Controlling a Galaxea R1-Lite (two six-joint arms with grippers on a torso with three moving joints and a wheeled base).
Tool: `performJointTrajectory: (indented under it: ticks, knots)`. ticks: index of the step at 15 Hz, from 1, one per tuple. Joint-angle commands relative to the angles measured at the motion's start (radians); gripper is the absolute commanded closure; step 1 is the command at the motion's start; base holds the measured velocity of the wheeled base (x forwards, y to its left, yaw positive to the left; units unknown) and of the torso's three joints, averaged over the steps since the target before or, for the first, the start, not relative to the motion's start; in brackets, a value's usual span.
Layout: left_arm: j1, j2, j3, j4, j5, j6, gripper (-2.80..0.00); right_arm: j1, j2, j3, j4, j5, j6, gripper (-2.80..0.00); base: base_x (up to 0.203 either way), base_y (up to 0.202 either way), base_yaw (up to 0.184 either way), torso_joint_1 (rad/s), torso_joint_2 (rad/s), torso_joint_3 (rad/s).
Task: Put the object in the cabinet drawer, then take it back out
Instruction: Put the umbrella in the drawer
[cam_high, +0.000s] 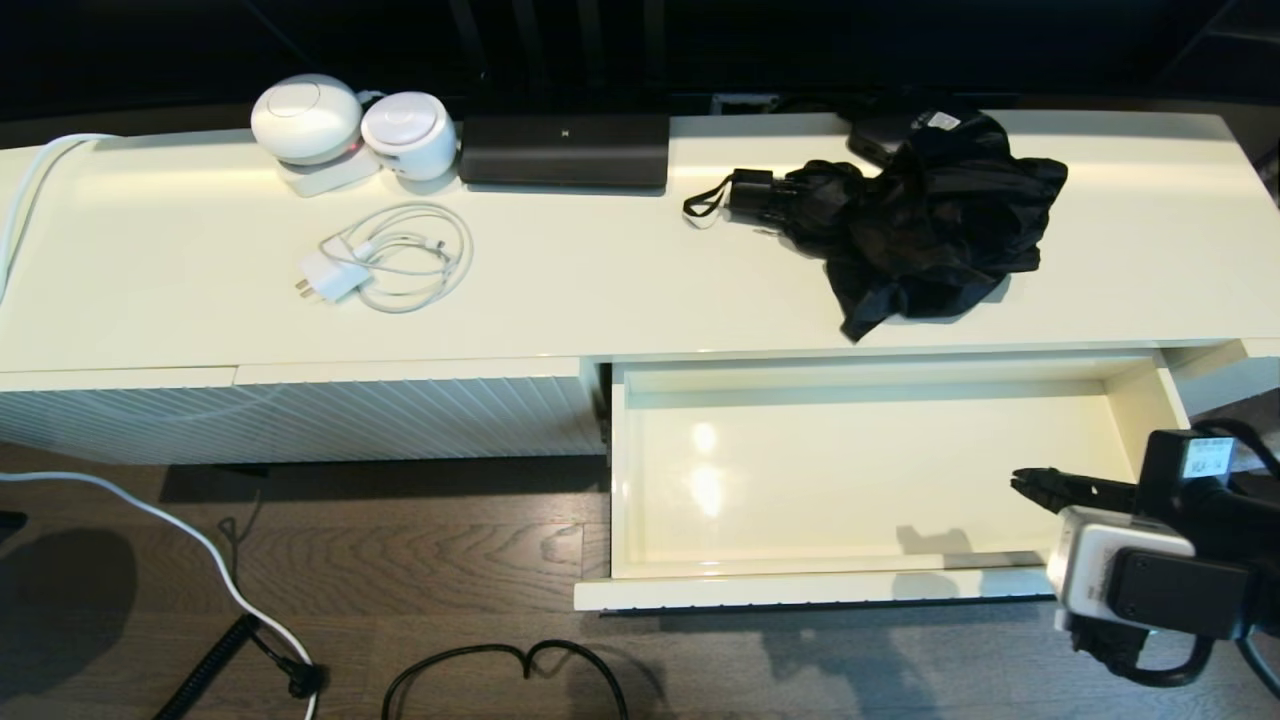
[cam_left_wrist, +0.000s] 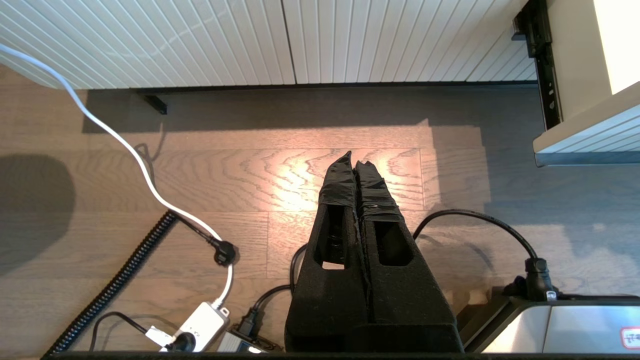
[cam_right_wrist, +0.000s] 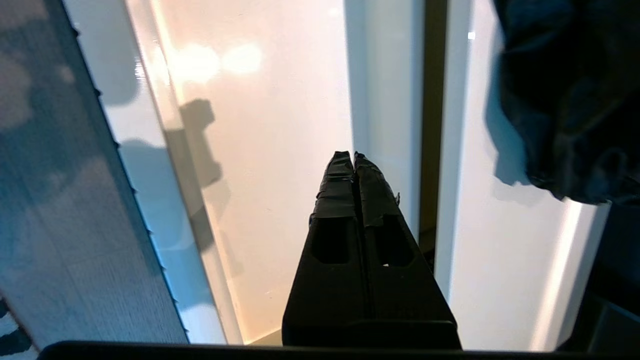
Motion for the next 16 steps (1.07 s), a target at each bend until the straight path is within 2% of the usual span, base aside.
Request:
performJointTrajectory:
  ticks: [1,4,5,8,11,12,13,14,16]
  knots:
    - [0.000,-0.001,0.000,0.000,0.000,-0.001,0.00,-0.005,-0.057,-0.030,0.006,-0.003,-0.002,0.00,0.000,0.000,0.000,0.000,0.00,0.000]
    - [0.000,-0.002,0.000,0.000,0.000,0.001,0.00,-0.005,-0.096,-0.048,-0.019,-0.017,-0.002,0.00,0.000,0.000,0.000,0.000,0.00,0.000]
    - [0.000,-0.002,0.000,0.000,0.000,-0.001,0.00,-0.004,-0.098,-0.073,-0.019,-0.019,-0.005,-2.80,0.000,0.000,0.000,0.000,0.00,0.000]
    - [0.001,-0.002,0.000,0.000,0.000,-0.001,0.00,0.007,-0.072,-0.151,-0.006,-0.048,-0.013,-2.80,0.000,0.000,0.000,0.000,0.00,0.000]
    - [0.000,-0.002,0.000,0.000,0.000,0.001,0.00,0.031,-0.020,-0.205,0.003,-0.027,-0.017,-2.80,0.000,0.000,0.000,0.000,0.00,0.000]
    - [0.000,-0.002,0.000,0.000,0.000,-0.001,0.00,0.037,-0.011,-0.210,0.001,-0.015,-0.038,-2.80,0.000,0.000,0.000,0.000,0.00,0.000]
    - [0.000,-0.002,0.000,0.000,0.000,0.000,0.00,0.037,0.006,-0.222,-0.003,0.010,-0.119,-2.80,0.000,0.000,0.000,0.000,0.00,0.000]
    - [0.000,-0.002,0.000,0.000,0.000,0.001,0.00,0.037,0.033,-0.254,-0.007,0.040,-0.159,-2.80,0.000,0.000,0.000,0.000,0.00,0.000]
    - [0.000,-0.002,0.000,0.000,0.000,0.000,0.00,0.038,0.097,-0.324,-0.013,0.068,-0.177,-2.80,0.000,0.000,0.000,0.000,0.00,0.000]
